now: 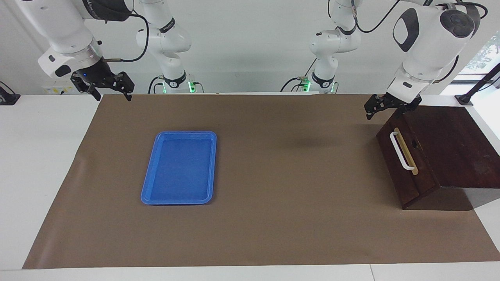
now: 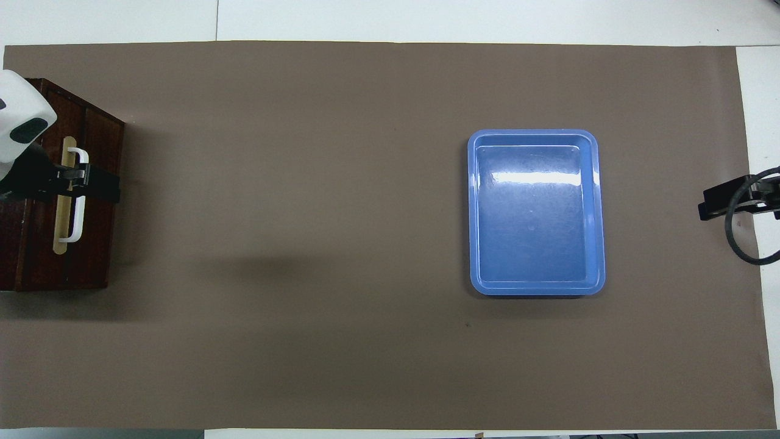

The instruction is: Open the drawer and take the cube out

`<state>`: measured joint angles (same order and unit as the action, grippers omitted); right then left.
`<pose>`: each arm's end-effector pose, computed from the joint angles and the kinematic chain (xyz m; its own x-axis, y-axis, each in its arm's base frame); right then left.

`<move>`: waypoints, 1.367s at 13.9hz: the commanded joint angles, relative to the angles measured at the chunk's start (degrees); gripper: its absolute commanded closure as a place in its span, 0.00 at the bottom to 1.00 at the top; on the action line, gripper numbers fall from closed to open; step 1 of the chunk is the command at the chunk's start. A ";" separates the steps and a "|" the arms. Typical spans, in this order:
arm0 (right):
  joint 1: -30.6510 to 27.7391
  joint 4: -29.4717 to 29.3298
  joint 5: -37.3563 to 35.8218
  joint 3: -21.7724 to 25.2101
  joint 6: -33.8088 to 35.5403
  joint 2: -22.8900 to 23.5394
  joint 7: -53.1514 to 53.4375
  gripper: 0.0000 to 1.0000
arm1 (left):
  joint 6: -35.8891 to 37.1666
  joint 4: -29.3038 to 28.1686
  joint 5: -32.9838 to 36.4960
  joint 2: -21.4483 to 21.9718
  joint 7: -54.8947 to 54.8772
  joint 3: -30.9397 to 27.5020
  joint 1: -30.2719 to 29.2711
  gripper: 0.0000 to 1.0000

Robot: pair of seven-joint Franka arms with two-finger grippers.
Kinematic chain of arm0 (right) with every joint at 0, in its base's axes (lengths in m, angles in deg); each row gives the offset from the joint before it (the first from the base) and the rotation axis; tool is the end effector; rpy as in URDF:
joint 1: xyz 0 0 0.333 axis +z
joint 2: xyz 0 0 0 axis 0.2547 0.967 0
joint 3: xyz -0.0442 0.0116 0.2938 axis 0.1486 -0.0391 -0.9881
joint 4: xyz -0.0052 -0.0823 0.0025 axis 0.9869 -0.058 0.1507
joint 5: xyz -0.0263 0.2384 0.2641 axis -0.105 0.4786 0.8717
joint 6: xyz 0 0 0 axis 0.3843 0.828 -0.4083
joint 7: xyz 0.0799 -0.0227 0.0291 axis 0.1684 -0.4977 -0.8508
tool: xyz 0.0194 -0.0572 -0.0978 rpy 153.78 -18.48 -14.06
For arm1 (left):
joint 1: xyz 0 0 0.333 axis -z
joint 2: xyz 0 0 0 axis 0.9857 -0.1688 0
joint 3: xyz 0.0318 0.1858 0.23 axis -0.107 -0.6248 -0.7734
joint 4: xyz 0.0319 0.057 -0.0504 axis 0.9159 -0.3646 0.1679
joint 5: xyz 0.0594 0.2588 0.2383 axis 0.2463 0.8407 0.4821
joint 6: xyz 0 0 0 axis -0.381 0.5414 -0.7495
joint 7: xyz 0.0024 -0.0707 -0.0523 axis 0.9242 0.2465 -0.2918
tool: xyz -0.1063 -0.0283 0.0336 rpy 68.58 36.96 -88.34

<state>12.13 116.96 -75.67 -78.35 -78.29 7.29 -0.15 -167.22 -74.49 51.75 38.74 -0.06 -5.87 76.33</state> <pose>0.4931 -0.0289 0.5965 0.9928 -0.0194 -0.1180 -0.0173 -0.9997 0.0184 0.5203 -0.0425 0.5468 0.9941 -0.0933 -0.0546 -0.0969 -0.9930 -0.0676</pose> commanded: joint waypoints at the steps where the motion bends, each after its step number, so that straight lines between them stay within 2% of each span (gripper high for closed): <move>1: -0.71 0.23 -0.53 -0.48 -0.61 -0.39 -1.19 0.00 | -4.54 -3.83 5.82 -0.62 -0.73 -0.34 1.66 0.00; 3: -0.71 0.23 -0.53 -0.48 -0.61 -0.39 -1.19 0.00 | -6.56 -6.02 12.59 -3.08 0.84 -0.34 3.42 0.00; 8: -0.71 0.23 -0.53 -0.48 -0.61 -0.39 -1.11 0.00 | -13.06 -8.84 21.92 -6.87 3.91 -0.43 2.90 0.00; 15: -0.97 0.23 -0.44 -0.48 -0.34 -0.47 -0.67 0.00 | -23.79 -14.73 24.05 -6.78 7.27 -0.78 0.80 0.00; 19: -1.15 0.32 -0.01 -0.39 -0.17 -0.47 -0.84 0.00 | -27.04 -16.58 24.31 -7.05 7.18 -0.70 -0.44 0.00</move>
<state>11.87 116.96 -75.67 -78.23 -78.29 7.29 -0.15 -191.69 -89.20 74.67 30.98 6.24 -6.72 76.74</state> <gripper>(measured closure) 0.000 0.000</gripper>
